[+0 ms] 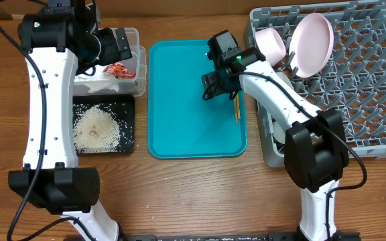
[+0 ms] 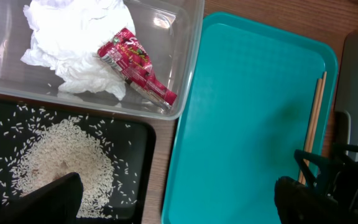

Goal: Sort waste into correct bins and load items into the dishwasher
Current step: 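Grasp the wooden chopsticks on the teal tray with the right gripper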

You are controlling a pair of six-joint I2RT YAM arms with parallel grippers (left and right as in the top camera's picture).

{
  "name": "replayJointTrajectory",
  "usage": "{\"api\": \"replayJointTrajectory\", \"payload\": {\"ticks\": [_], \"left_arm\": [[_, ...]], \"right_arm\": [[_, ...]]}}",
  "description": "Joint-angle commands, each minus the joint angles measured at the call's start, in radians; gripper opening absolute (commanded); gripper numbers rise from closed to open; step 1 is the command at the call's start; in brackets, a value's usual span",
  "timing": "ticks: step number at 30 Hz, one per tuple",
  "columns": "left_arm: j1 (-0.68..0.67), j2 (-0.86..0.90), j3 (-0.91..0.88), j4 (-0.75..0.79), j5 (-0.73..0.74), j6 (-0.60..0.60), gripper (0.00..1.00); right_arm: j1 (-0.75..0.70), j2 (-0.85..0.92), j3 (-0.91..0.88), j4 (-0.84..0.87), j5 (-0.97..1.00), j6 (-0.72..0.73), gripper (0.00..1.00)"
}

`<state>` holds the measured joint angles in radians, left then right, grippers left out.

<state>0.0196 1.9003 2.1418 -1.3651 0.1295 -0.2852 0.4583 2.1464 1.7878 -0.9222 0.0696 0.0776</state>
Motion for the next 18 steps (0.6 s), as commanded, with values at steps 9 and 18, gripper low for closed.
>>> {"api": "replayJointTrajectory", "payload": {"ticks": [9,18], "left_arm": [[-0.002,-0.004,0.019,0.001,-0.007,0.009,1.0],[-0.002,-0.004,0.019,0.001,-0.007,0.008,1.0]], "right_arm": [[-0.037,0.085,0.006,0.024,0.068,0.0,0.8],[-0.039,0.118,0.005,0.024,0.067,0.0,0.79]]}}
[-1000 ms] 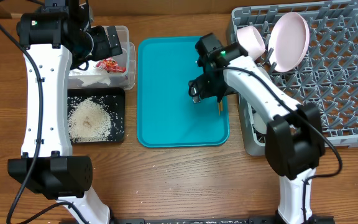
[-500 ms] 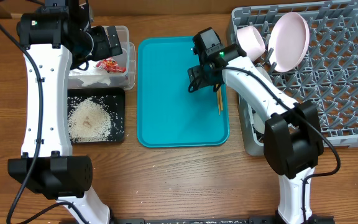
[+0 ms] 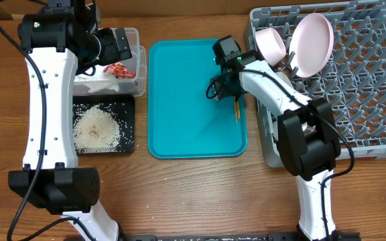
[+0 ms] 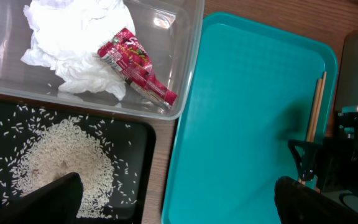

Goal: Sort waste into correct bins and load items into the dishwasher
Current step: 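Grasp the wooden chopsticks on the teal tray with the right gripper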

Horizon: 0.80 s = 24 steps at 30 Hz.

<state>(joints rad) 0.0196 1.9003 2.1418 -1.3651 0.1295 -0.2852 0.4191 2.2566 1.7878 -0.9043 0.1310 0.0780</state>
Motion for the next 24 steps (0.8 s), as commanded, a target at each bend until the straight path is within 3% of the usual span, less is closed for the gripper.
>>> {"api": "replayJointTrajectory", "payload": {"ticks": [1,16,18,21,24], "left_arm": [[-0.002,-0.004,0.019,0.001,-0.007,0.008,1.0],[-0.002,-0.004,0.019,0.001,-0.007,0.008,1.0],[-0.002,-0.004,0.019,0.001,-0.007,0.008,1.0],[-0.002,-0.004,0.019,0.001,-0.007,0.009,1.0],[-0.002,-0.004,0.019,0.001,-0.006,0.009,1.0]], "right_arm": [[0.0,0.012,0.005,0.006,0.002,0.0,0.79],[0.0,0.05,0.005,-0.052,-0.082,0.003,0.73],[0.0,0.05,0.005,-0.077,-0.097,0.003,0.64],[0.001,0.05,0.005,-0.116,-0.107,0.003,0.41],[0.002,0.05,0.005,-0.14,-0.119,0.004,0.28]]}}
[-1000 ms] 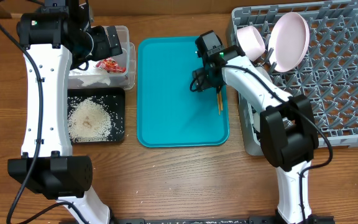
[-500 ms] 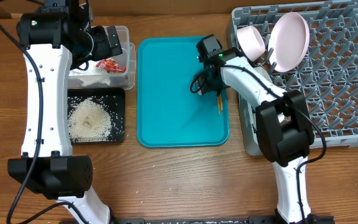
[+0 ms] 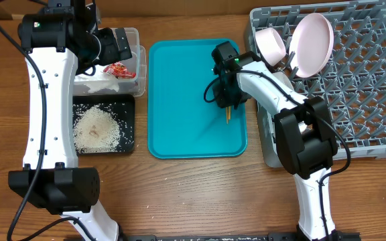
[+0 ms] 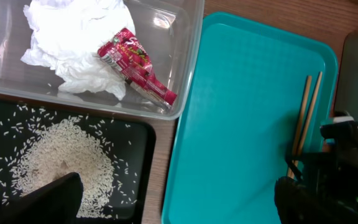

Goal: Sort waste into correct bins and load items into the dishwasher
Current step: 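Grasp the wooden chopsticks on the teal tray with the right gripper, then carry the chopsticks to the rack and release them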

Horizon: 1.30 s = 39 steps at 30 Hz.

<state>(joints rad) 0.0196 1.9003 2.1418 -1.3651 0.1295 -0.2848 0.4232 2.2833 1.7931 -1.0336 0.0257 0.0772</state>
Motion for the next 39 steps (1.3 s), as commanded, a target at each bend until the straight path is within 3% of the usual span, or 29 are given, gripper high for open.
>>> {"api": "replayJointTrajectory", "payload": {"ticks": [1,7,14,31,39], "left_arm": [[-0.002,-0.004,0.019,0.001,-0.006,0.008,1.0],[-0.002,-0.004,0.019,0.001,-0.006,0.008,1.0],[-0.002,-0.004,0.019,0.001,-0.006,0.008,1.0],[-0.002,-0.004,0.019,0.001,-0.007,0.008,1.0],[-0.002,-0.004,0.019,0.001,-0.007,0.008,1.0]], "right_arm": [[-0.002,0.023,0.0,-0.014,-0.017,0.005,0.27],[-0.002,0.023,0.0,-0.024,-0.026,0.005,0.25],[-0.002,0.023,0.047,-0.112,-0.029,0.027,0.09],[-0.006,0.023,0.483,-0.396,-0.032,0.032,0.09],[-0.063,-0.007,0.69,-0.549,-0.027,0.17,0.09]]}}
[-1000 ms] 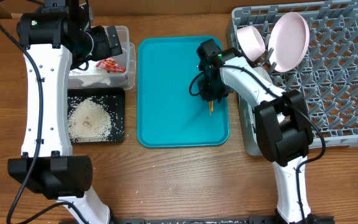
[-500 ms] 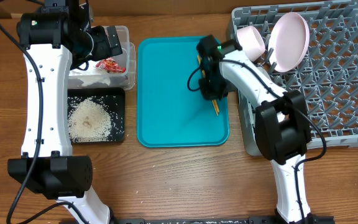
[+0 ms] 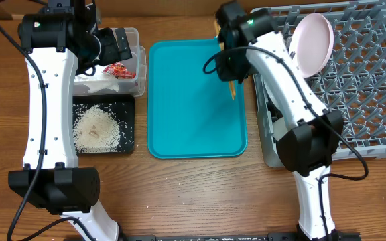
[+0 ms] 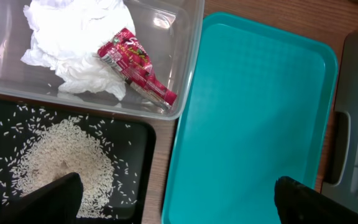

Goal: Sort waste into correct bins and load items into the dishwasher
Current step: 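Carry the chopsticks to the rack and release them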

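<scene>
My right gripper [image 3: 228, 65] is shut on the pair of wooden chopsticks [image 3: 232, 90], held up in the air over the right rim of the teal tray [image 3: 186, 100] beside the grey dish rack [image 3: 354, 94]. Their lower ends stick out below the fingers. In the left wrist view the teal tray [image 4: 253, 112] has nothing on it. My left gripper [image 4: 179, 205] hangs open over the bins at the left, its fingers [image 4: 48, 199] dark at the bottom corners and holding nothing.
A clear bin [image 4: 166, 56] holds white tissue [image 4: 73, 43] and a red wrapper [image 4: 138, 68]. Below it a black tray [image 4: 142, 143] carries a heap of rice [image 4: 61, 155]. A pink plate [image 3: 313, 43] stands in the rack.
My right gripper was low on the tray at the chopsticks. Now it is raised and further back, with the chopsticks in it; the tray is bare. The left arm has not moved.
The chopsticks lay along the tray's right edge with my right gripper just left of them. It then stood closer, then the sticks lay shifted inward under it. Now they are lifted off the tray. The left gripper stayed open over the bins throughout.
</scene>
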You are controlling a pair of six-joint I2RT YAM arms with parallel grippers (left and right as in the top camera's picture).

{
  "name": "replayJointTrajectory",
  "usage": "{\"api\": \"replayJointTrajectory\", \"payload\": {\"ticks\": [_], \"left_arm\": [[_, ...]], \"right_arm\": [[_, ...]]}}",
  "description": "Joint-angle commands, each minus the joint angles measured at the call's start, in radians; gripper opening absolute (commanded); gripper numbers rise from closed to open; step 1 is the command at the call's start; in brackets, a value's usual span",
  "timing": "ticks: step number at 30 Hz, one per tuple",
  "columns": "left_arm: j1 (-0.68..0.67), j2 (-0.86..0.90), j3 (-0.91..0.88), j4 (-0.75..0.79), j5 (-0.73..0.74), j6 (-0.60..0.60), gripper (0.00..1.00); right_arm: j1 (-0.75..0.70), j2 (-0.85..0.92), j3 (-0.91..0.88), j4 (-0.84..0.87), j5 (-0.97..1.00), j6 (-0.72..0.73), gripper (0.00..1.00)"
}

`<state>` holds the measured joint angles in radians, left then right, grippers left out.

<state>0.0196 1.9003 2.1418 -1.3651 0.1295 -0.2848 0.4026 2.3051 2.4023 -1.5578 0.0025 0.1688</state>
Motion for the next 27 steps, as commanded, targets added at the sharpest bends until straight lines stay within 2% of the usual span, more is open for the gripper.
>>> {"api": "replayJointTrajectory", "payload": {"ticks": [1,7,13,20,27], "left_arm": [[-0.002,-0.004,0.019,0.001,-0.006,0.008,1.0],[-0.002,-0.004,0.019,0.001,-0.007,0.008,1.0],[-0.002,-0.004,0.019,0.001,-0.007,0.008,1.0],[-0.002,-0.004,0.019,0.001,-0.006,0.008,1.0],[-0.002,-0.004,0.019,0.001,-0.007,0.008,1.0]], "right_arm": [[-0.057,-0.039,0.101,-0.039,-0.003,0.102,0.09],[-0.185,-0.124,0.2,-0.112,-0.004,0.266,0.09],[-0.366,-0.198,0.206,-0.136,-0.005,0.386,0.09],[-0.551,-0.2,0.166,-0.136,-0.027,0.431,0.09],[-0.623,-0.2,0.002,-0.124,-0.028,0.438,0.07]]}}
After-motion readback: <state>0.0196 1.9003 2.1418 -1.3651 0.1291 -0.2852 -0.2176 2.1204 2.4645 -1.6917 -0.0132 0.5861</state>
